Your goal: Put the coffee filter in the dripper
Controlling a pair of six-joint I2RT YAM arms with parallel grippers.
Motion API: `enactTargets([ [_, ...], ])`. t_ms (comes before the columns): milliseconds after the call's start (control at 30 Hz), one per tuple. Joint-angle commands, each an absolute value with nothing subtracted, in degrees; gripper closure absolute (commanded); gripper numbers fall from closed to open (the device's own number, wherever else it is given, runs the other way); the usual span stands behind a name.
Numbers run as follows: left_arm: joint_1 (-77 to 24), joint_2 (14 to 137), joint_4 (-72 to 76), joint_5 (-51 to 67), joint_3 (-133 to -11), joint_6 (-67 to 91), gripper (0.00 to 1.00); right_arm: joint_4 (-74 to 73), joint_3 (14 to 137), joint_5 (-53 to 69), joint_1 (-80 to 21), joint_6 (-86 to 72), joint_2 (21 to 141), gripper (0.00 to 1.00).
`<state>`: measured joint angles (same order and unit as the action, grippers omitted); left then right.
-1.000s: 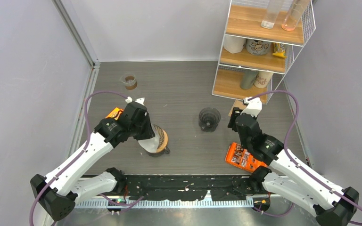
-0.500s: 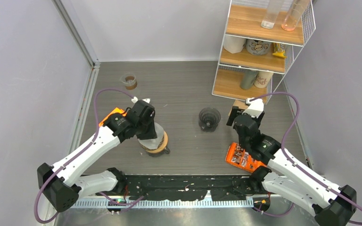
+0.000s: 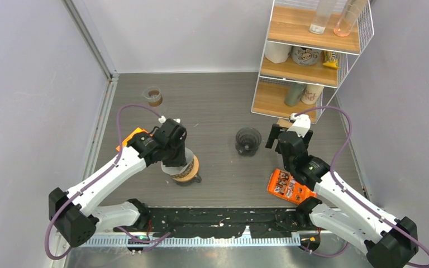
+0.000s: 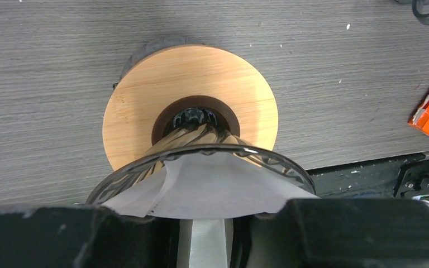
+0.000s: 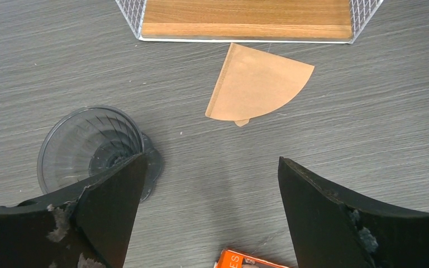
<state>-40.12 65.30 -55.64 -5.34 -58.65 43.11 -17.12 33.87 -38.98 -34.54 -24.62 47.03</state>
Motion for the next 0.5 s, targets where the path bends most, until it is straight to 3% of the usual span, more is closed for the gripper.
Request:
enactTargets([
  [0,-40.34,66.55,-55.83,-5.34,-60.49,42.37,0.7,-14.68,34.2,-37.04,-33.6,-26.0,46.84,0.06],
  [167,-40.36,67.71,-57.11,-5.62,-61.04,42.28,0.69,-14.41,33.83,-35.66,-32.87,-26.06,46.91,0.03],
  [467,-40.34,68.38,-58.83,-5.42,-61.42,41.78,0.55,-13.54,33.38,-31.99,-31.38,-26.17,47.65,0.01],
])
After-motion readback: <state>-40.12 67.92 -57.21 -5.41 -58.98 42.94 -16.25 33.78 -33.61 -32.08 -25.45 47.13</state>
